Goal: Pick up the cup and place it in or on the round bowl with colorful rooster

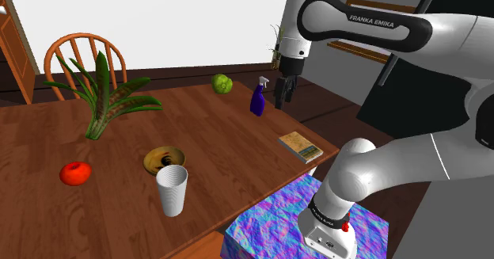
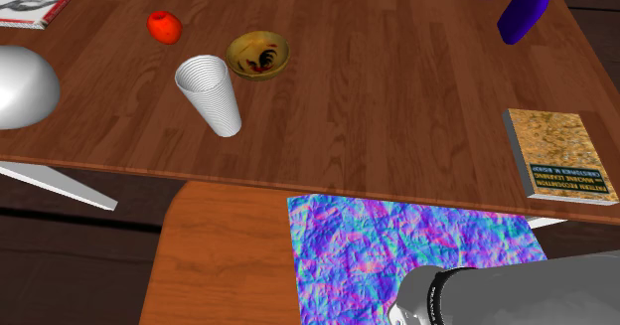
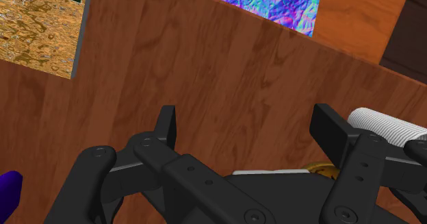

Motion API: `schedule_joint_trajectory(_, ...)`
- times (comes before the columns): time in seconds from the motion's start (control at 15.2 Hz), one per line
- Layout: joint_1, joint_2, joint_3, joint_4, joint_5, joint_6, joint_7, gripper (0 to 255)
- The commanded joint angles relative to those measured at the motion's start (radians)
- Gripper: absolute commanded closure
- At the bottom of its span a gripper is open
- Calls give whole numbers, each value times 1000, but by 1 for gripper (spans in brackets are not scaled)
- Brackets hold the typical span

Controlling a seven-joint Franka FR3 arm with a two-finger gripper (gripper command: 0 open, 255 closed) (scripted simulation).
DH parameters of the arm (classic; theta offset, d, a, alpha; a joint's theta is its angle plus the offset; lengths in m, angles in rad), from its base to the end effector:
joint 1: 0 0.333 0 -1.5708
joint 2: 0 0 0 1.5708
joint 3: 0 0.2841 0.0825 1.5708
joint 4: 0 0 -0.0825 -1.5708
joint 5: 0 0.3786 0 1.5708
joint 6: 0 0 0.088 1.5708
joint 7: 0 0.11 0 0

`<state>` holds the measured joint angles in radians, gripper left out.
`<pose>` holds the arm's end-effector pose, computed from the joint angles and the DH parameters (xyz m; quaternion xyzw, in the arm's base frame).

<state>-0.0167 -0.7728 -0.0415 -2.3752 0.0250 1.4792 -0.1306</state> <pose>0.3152 -0.0178 0.5444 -0.9968 -0.0432 0.0591 0.0323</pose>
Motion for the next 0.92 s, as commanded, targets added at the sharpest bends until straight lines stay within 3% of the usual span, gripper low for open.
schedule_joint_trajectory(0.0, 0, 0, 0, 0, 0, 0, 0, 0)
schedule_joint_trajectory(0.86, 124, 226, 205, -38, 151, 317, 131, 0)
